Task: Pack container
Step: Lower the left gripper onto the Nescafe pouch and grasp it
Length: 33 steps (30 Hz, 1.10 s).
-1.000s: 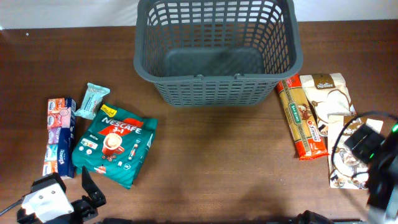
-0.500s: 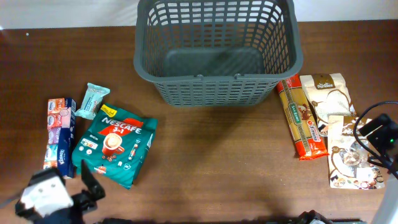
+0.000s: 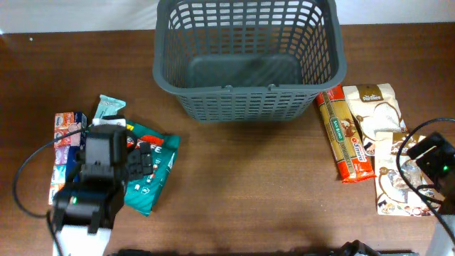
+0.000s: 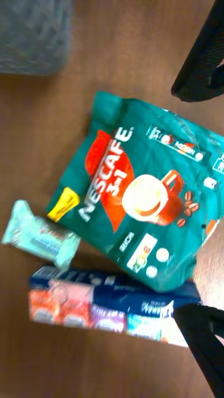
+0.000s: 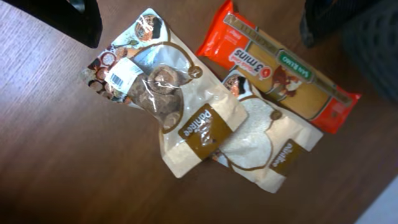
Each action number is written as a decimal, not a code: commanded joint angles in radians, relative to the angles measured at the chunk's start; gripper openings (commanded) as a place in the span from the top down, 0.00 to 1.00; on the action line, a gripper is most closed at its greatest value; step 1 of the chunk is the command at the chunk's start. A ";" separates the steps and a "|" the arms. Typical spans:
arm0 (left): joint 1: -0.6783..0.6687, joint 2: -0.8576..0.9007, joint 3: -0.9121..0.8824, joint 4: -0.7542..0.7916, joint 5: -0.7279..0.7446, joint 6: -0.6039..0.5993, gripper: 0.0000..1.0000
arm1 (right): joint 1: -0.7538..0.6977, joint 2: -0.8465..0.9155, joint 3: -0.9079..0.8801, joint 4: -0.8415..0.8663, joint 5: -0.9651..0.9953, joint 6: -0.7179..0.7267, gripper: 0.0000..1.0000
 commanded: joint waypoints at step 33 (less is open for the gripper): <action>-0.200 0.443 0.018 0.005 0.156 0.373 0.01 | 0.019 -0.028 0.026 -0.018 -0.066 -0.013 0.01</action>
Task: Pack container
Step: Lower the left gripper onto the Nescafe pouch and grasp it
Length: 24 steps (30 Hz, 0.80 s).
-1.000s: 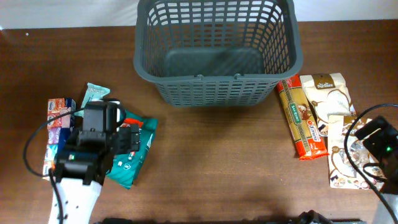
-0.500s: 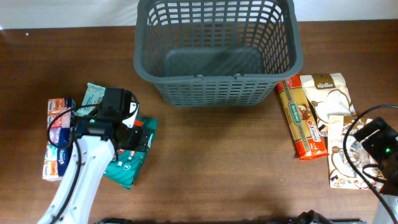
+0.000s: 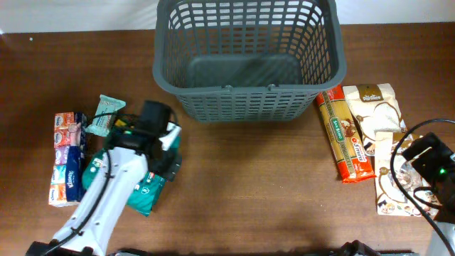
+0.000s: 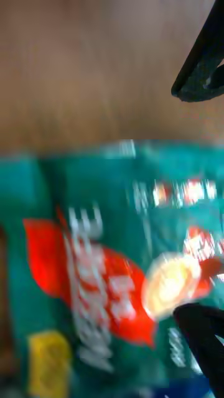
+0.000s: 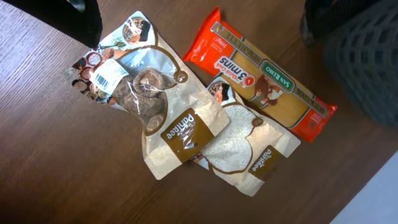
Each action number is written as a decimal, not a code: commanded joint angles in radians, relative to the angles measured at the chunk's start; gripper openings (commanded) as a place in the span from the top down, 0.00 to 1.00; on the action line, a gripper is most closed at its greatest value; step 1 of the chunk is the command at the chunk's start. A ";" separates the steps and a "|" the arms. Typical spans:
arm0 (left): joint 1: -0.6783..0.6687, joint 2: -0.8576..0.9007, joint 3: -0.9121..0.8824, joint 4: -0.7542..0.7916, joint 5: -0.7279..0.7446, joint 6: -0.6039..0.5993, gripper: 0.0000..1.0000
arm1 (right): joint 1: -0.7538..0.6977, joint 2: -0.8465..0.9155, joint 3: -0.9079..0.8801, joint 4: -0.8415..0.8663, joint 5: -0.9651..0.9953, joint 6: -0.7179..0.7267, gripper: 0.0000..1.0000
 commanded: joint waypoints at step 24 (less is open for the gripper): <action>-0.152 0.197 0.002 -0.003 -0.225 -0.144 0.01 | 0.059 0.015 0.023 -0.012 -0.008 -0.033 0.01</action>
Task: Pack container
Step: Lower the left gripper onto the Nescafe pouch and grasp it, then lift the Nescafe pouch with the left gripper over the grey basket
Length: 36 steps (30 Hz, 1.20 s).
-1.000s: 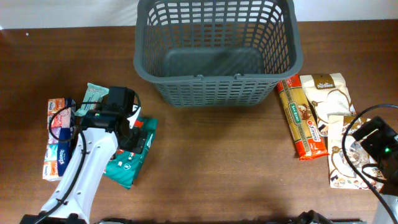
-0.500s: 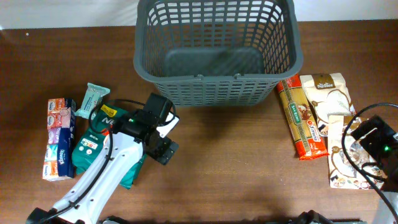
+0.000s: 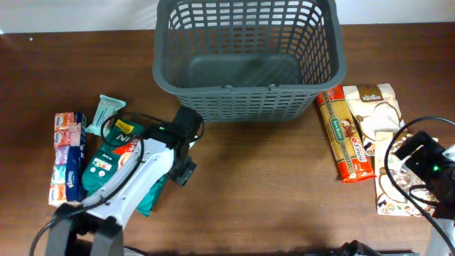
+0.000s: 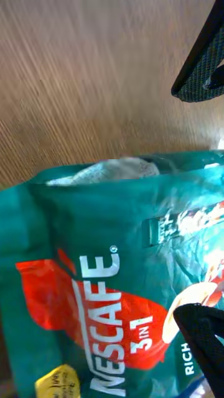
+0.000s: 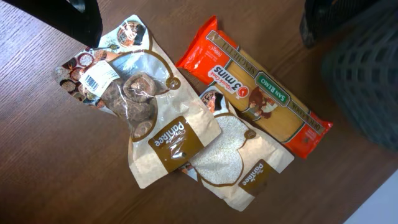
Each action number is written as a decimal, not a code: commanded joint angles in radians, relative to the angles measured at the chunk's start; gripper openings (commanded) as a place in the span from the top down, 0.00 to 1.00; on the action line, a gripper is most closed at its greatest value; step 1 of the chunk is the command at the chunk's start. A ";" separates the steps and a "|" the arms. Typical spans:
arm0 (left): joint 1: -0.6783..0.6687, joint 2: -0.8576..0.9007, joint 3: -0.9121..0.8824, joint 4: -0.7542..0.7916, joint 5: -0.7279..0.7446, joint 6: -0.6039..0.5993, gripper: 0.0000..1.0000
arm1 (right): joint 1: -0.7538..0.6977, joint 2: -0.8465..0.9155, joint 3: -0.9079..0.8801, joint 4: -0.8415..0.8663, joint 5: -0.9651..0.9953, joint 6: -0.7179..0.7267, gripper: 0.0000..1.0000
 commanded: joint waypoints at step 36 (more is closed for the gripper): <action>0.105 0.139 0.306 -0.063 -0.147 -0.175 0.98 | 0.008 -0.002 0.023 0.002 -0.001 -0.011 0.01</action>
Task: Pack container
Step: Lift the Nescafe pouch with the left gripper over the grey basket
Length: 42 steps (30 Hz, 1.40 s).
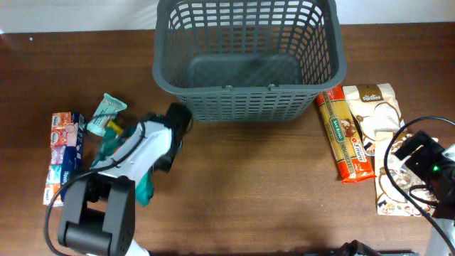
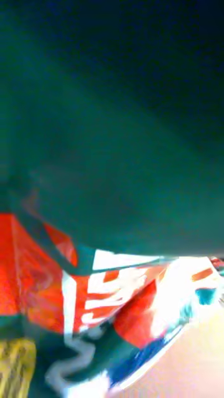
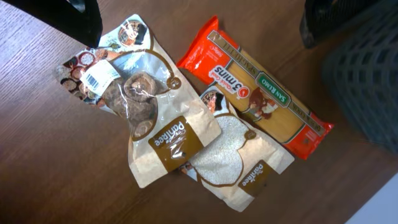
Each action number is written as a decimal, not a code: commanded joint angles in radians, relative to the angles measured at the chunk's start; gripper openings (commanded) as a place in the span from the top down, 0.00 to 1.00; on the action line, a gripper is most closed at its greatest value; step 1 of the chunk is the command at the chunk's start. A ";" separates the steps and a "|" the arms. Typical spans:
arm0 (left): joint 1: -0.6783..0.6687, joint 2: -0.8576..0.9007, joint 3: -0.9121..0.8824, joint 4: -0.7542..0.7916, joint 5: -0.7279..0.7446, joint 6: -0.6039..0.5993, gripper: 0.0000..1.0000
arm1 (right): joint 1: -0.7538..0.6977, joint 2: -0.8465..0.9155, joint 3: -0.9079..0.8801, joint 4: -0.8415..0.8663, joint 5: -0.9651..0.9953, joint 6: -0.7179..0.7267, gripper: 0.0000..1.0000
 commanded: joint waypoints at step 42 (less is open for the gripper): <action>0.009 -0.073 1.024 0.228 1.072 0.185 0.98 | 0.007 -0.002 0.023 -0.026 -0.010 -0.003 0.01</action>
